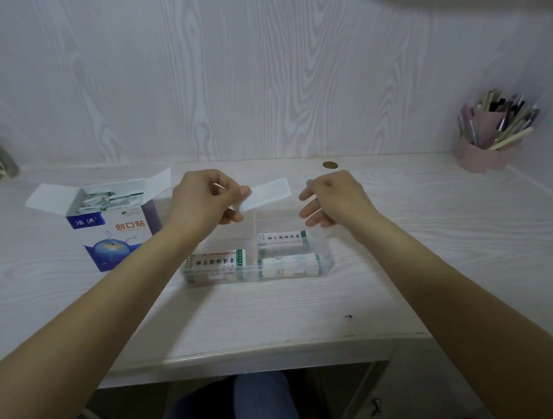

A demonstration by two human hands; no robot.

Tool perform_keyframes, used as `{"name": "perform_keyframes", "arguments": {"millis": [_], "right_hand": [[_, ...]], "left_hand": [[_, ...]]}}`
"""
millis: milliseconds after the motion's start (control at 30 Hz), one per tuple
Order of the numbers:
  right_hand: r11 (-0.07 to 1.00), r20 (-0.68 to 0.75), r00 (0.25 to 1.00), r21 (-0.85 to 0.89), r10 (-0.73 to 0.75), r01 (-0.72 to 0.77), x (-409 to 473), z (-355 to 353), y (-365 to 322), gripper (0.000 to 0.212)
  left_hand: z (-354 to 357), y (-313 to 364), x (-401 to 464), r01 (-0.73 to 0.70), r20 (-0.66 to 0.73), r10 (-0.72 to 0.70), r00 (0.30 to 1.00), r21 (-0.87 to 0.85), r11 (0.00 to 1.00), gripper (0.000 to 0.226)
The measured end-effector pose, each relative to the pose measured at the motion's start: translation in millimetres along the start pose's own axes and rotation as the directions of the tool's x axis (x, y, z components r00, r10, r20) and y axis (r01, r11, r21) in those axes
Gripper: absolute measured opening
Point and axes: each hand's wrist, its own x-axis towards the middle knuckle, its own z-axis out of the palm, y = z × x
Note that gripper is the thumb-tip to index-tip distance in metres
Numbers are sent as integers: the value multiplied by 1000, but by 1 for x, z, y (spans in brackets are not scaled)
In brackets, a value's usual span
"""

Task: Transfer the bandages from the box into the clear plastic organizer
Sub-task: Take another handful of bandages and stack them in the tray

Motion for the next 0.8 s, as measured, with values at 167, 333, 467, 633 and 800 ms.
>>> {"name": "perform_keyframes", "arguments": {"millis": [167,333,467,633,800], "right_hand": [[896,272,958,396,92,-199,-6,-10,-5,22],[925,170,985,379,-29,-38,3,-9,8,10],[989,82,987,66,-138,133,4,-3,15,15],[918,93,967,-305,-237,255,4,7,15,8],[807,174,954,-508,-245,300,4,16,13,7]], "left_hand": [[11,2,-1,-112,71,107,992,68,991,16],[16,-1,0,-190,173,156,972,204,960,11],[19,-6,3,-225,262,142,955,323,919,8],[26,-9,8,-304,337,133,932,524,796,19],[34,-5,12,-374,388,144,910,622,687,22]]}}
